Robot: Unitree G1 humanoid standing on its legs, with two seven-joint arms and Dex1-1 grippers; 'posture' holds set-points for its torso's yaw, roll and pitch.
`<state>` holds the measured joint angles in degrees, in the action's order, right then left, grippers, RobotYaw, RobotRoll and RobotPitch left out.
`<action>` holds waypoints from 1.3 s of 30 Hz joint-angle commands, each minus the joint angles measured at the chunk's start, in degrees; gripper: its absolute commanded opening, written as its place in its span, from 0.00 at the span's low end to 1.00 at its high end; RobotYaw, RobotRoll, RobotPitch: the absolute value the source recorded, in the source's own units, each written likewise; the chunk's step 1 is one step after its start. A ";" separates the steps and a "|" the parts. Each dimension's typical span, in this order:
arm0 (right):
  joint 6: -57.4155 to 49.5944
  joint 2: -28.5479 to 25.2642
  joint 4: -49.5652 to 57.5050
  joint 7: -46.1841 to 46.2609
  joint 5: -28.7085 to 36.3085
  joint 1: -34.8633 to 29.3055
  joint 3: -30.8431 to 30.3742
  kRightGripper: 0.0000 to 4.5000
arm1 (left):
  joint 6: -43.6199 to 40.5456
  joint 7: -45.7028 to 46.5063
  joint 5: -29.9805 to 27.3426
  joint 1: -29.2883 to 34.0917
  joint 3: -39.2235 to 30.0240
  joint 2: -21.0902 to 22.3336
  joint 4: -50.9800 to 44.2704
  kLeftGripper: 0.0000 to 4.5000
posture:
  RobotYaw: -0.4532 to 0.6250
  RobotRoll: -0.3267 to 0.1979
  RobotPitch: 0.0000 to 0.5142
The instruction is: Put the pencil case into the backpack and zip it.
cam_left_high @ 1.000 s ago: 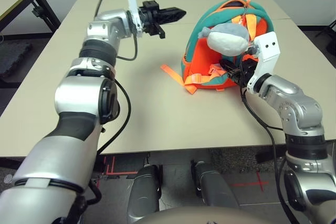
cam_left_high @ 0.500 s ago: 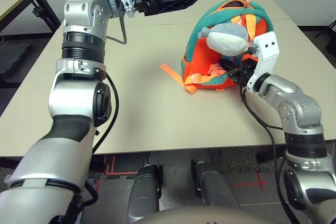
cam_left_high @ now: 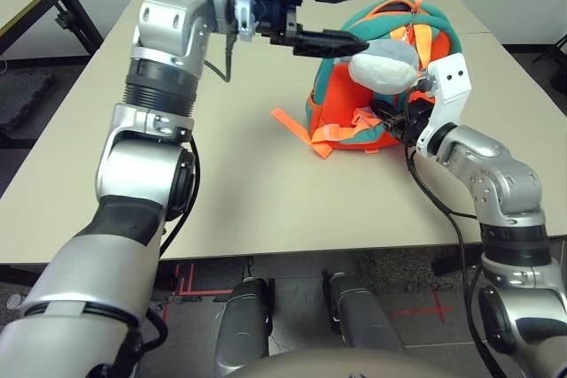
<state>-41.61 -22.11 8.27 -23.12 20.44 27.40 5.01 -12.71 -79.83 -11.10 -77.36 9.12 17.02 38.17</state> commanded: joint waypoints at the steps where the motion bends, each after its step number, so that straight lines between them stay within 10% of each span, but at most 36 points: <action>1: -1.05 0.30 -1.80 0.39 -0.84 -0.85 -1.25 0.15 | 4.86 0.55 2.59 -2.36 1.84 -1.90 4.05 1.00 | 0.21 0.62 0.22; 17: -1.21 0.87 -1.27 0.83 -0.97 -1.27 -1.04 0.15 | 17.43 6.11 10.09 -5.77 3.31 -7.22 20.06 1.00 | 0.20 0.62 0.24; 29: -0.84 1.03 -2.03 0.66 -1.10 -0.85 -1.41 0.15 | 16.86 6.75 10.09 -6.38 2.02 -5.78 20.67 0.09 | 0.21 0.62 0.24; 39: -0.14 1.12 -3.01 0.51 -1.22 -0.58 -1.88 0.15 | 11.86 4.28 7.44 -8.66 -1.93 0.96 16.64 0.07 | 0.23 0.62 0.24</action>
<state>-40.58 -21.07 7.48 -22.66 20.09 27.83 4.17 0.16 -75.15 -3.29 -85.00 8.07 16.42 55.90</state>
